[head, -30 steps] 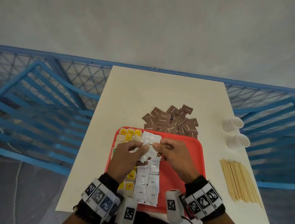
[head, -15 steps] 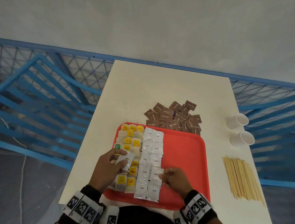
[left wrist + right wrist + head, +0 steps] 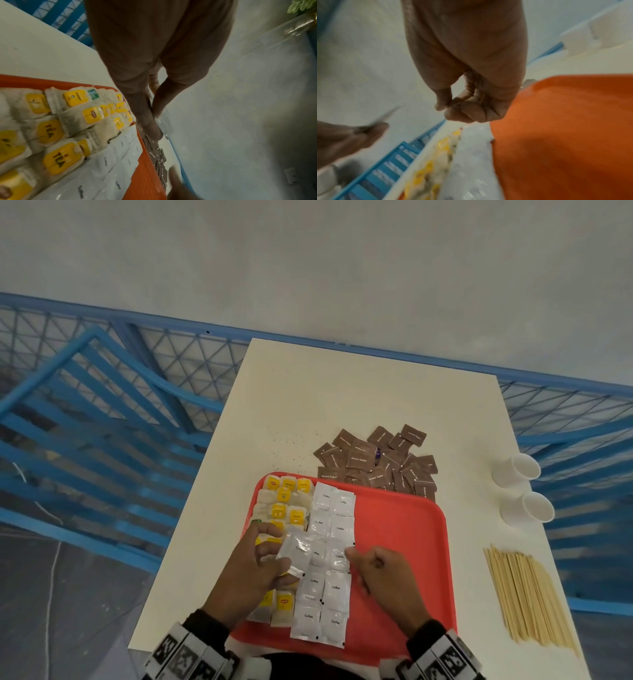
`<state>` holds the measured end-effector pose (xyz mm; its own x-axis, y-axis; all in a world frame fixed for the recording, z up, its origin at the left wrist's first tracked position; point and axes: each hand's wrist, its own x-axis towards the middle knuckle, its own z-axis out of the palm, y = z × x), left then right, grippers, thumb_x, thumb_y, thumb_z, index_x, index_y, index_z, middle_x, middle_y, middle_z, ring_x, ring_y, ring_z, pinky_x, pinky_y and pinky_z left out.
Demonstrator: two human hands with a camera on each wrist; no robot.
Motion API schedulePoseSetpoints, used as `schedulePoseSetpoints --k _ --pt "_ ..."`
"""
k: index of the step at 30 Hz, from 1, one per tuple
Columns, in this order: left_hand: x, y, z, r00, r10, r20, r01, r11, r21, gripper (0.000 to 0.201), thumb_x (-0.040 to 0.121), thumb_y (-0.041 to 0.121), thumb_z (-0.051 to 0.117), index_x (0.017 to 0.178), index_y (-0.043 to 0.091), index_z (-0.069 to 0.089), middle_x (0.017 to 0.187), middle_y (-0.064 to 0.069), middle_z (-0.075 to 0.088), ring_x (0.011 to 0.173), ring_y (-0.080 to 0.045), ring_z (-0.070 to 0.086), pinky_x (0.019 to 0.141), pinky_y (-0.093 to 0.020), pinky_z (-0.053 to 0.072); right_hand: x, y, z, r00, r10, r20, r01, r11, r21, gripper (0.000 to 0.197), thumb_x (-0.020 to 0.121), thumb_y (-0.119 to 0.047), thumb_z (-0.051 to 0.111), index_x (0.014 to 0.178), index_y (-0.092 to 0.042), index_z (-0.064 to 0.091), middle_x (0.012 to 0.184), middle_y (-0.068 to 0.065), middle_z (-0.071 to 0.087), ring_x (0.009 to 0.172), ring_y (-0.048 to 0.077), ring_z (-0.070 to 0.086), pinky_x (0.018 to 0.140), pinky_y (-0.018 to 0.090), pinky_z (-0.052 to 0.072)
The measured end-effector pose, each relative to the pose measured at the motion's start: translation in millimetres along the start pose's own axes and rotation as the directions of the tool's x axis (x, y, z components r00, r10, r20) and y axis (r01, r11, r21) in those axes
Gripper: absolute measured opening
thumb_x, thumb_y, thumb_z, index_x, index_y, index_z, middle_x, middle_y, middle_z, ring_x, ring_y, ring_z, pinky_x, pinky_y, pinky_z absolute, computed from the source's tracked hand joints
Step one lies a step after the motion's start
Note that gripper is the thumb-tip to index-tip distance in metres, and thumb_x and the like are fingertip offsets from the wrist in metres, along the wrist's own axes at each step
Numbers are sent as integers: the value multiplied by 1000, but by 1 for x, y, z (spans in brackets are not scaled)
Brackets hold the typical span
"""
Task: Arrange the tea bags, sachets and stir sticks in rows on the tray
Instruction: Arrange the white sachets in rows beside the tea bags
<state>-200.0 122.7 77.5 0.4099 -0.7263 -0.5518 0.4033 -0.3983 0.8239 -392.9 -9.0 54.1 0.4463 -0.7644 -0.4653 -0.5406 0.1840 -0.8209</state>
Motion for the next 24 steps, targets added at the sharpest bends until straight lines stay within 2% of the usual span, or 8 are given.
schedulePoseSetpoints --k 4,7,9,12,16,18,21,24 --pt "1 4 10 998 -15 57 13 999 35 41 79 -9 74 111 8 54 88 -21 58 75 -33 66 74 -48 62 -4 -50 8 974 -128 187 118 991 66 22 83 -33 76 87 -11 73 75 5 72 55 9 61 57 21 49" --pt "-3 8 16 999 1 37 -5 994 110 37 81 -6 75 110 4 54 72 -17 58 66 -35 69 70 -47 62 1 -58 9 971 -165 173 155 986 65 17 81 -23 79 81 -7 75 70 10 70 54 9 58 55 22 49" --pt "-4 9 16 1000 8 26 -11 991 132 35 82 -3 75 110 4 53 68 -16 62 67 -37 71 63 -41 61 6 -57 8 971 -154 183 146 988 57 15 80 -19 80 79 -6 74 64 4 67 51 6 54 51 17 44" --pt "-6 4 10 1000 16 6 -17 978 210 29 84 1 75 105 7 57 66 -13 66 71 -39 73 64 -41 61 14 -53 9 953 -150 262 167 985 -43 9 82 -14 79 84 -7 74 61 -4 64 50 5 56 52 15 45" --pt "-12 -10 -5 997 48 -64 -25 948 318 10 88 9 73 93 7 64 72 -12 72 69 -30 74 62 -37 58 24 -31 11 926 -126 356 233 933 -276 7 87 -15 74 87 -8 75 69 -6 67 53 -5 57 57 12 47" --pt "-16 -17 -14 994 42 -98 -10 949 315 14 91 16 70 86 4 64 71 -12 72 64 -27 70 61 -35 56 26 -15 17 909 -71 410 232 905 -357 7 87 -11 72 89 -5 75 77 -2 72 57 -11 59 59 9 47" --pt "-21 -26 -24 990 29 -138 13 955 297 20 93 18 67 81 3 64 66 -15 70 60 -23 65 62 -37 55 25 7 33 891 9 455 197 893 -405 7 87 -6 71 90 -3 76 90 8 76 64 -7 64 65 19 57" --pt "-22 -33 -29 986 33 -163 15 959 283 18 94 15 66 80 3 65 66 -16 69 62 -24 67 65 -42 56 25 17 47 879 47 475 192 876 -442 6 85 -9 74 89 -5 75 84 5 73 61 -1 61 60 19 53"
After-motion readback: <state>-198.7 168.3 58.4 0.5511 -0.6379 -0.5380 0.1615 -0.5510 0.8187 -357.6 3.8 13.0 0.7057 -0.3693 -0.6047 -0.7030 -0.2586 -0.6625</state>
